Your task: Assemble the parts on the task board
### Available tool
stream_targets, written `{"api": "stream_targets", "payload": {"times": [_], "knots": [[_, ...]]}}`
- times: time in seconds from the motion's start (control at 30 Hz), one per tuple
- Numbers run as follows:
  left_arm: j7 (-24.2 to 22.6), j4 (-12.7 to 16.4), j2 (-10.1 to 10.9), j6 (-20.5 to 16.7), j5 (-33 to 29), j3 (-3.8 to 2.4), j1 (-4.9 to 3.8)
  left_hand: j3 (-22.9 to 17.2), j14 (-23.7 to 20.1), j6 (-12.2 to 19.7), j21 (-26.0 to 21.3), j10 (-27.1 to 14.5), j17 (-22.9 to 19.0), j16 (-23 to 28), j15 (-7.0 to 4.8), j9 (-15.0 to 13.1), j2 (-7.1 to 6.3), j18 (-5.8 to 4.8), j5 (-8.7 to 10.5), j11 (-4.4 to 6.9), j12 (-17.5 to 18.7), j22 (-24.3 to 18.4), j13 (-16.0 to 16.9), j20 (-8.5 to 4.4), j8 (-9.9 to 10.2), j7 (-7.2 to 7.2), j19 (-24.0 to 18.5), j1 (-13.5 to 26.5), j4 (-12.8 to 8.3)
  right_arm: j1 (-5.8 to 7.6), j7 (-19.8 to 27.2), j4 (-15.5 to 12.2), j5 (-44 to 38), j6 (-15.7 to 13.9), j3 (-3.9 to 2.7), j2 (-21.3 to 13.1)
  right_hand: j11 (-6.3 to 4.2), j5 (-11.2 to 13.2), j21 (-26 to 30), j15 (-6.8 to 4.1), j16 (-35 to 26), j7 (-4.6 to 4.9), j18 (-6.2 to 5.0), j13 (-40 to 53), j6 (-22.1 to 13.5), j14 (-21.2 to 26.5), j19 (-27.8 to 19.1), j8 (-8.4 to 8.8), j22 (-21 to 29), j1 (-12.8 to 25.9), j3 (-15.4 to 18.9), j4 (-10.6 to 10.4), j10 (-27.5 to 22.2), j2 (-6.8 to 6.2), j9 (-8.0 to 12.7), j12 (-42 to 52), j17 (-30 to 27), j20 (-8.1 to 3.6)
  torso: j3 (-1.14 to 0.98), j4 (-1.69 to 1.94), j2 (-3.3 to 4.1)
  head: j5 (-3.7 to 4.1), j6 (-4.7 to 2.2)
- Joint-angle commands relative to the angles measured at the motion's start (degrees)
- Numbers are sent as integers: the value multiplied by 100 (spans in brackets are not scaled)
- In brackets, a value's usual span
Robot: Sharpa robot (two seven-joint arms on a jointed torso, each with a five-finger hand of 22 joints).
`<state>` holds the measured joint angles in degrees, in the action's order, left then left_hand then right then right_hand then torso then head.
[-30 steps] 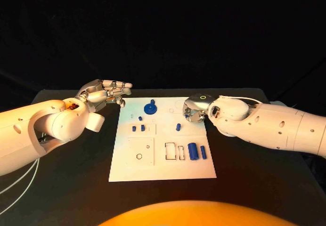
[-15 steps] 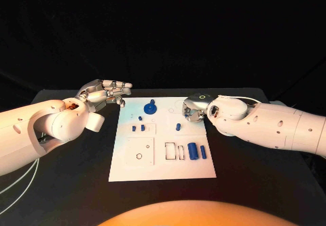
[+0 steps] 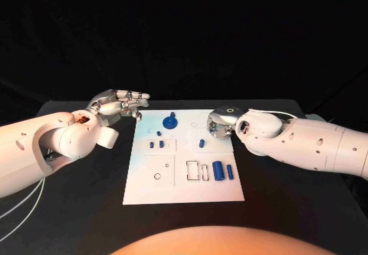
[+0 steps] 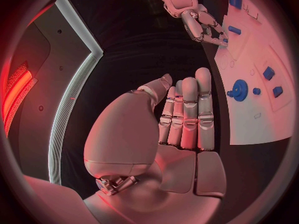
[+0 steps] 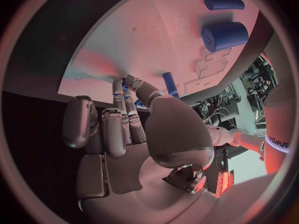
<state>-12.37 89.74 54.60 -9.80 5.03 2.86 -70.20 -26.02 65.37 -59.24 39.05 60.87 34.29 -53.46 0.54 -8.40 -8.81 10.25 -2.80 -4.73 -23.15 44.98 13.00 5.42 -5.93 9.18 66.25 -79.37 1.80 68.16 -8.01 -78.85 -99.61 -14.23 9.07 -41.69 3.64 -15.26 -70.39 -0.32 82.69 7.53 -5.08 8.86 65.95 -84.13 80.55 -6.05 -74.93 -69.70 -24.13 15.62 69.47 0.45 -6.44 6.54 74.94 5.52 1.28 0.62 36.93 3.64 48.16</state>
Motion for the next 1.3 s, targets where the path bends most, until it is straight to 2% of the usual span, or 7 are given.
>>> {"api": "stream_targets", "payload": {"times": [0.03,0.4,0.57,0.8,0.93,1.13,1.3], "knots": [[-31,0,-8,111,2,-3,-1,31,37,38,-27,-41,-5,15,2,8,41,26,6,-15,-32,-3,8,10,27,-12,36,-28,-16,4,-58,-85,-65,-162,-9,-44,9,28,-16,-42,22,2,66,3,50,-343,10,-38,-327,-17,-36,-16,46,-14,-14,15,257,-26,2,-5,0,-4,-3],[-32,-27,-14,115,2,-3,-1,33,37,39,-30,-43,-11,23,2,8,39,26,5,-15,-36,-5,9,10,28,-11,35,-31,-18,92,-58,-357,-65,-321,-59,-222,4,40,-28,-44,23,-3,69,6,58,-343,17,-40,-337,-9,-35,-21,57,-33,-19,18,258,-28,3,2,-2,-14,-7],[-28,-43,-20,125,2,-2,-1,33,37,39,-30,-43,-11,23,2,8,39,26,5,-15,-36,-5,9,10,28,-11,35,-31,-18,117,-57,-756,-35,-406,-94,-415,3,42,-34,-44,24,-4,70,6,61,-344,19,-41,-341,-6,-34,-22,60,-37,-20,18,259,-29,7,2,0,-70,-18],[-25,-92,-52,139,2,-2,0,36,39,39,-34,-45,-20,34,3,9,37,26,5,-17,-40,-8,10,10,28,-10,33,-32,-19,129,-32,-1585,18,-505,-132,-580,2,45,-42,-45,28,-5,72,7,64,-345,23,-42,-347,-3,-34,-25,64,-41,-22,20,264,-29,3,-7,-3,-271,4],[-23,-123,-106,152,2,-2,0,36,39,39,-34,-45,-20,34,3,9,37,26,5,-17,-40,-8,10,10,28,-10,33,-32,-19,132,-12,-1934,46,-492,-139,-501,2,45,-42,-45,28,-5,72,7,64,-345,23,-42,-347,-3,-34,-25,64,-41,-22,20,264,-29,10,15,-7,-478,39],[-17,-147,-185,163,2,-1,0,39,40,37,-38,-46,-27,41,4,9,38,25,5,-17,-45,-10,11,11,27,-10,32,-30,-16,94,28,-2089,72,-431,-126,-243,2,45,-27,-46,24,-5,68,8,65,-343,16,-41,-338,1,-34,-29,67,-45,-23,20,257,-30,19,24,-5,-709,78],[-16,-155,-256,160,1,-1,-1,40,41,36,-39,-45,-30,44,4,9,38,25,6,-17,-47,-10,11,11,27,-10,32,-28,-14,18,66,-1986,80,-373,-79,66,2,44,-21,-47,24,-5,67,8,65,-343,13,-41,-335,3,-36,-32,68,-43,-24,20,257,-30,24,13,-1,-859,77]]}}
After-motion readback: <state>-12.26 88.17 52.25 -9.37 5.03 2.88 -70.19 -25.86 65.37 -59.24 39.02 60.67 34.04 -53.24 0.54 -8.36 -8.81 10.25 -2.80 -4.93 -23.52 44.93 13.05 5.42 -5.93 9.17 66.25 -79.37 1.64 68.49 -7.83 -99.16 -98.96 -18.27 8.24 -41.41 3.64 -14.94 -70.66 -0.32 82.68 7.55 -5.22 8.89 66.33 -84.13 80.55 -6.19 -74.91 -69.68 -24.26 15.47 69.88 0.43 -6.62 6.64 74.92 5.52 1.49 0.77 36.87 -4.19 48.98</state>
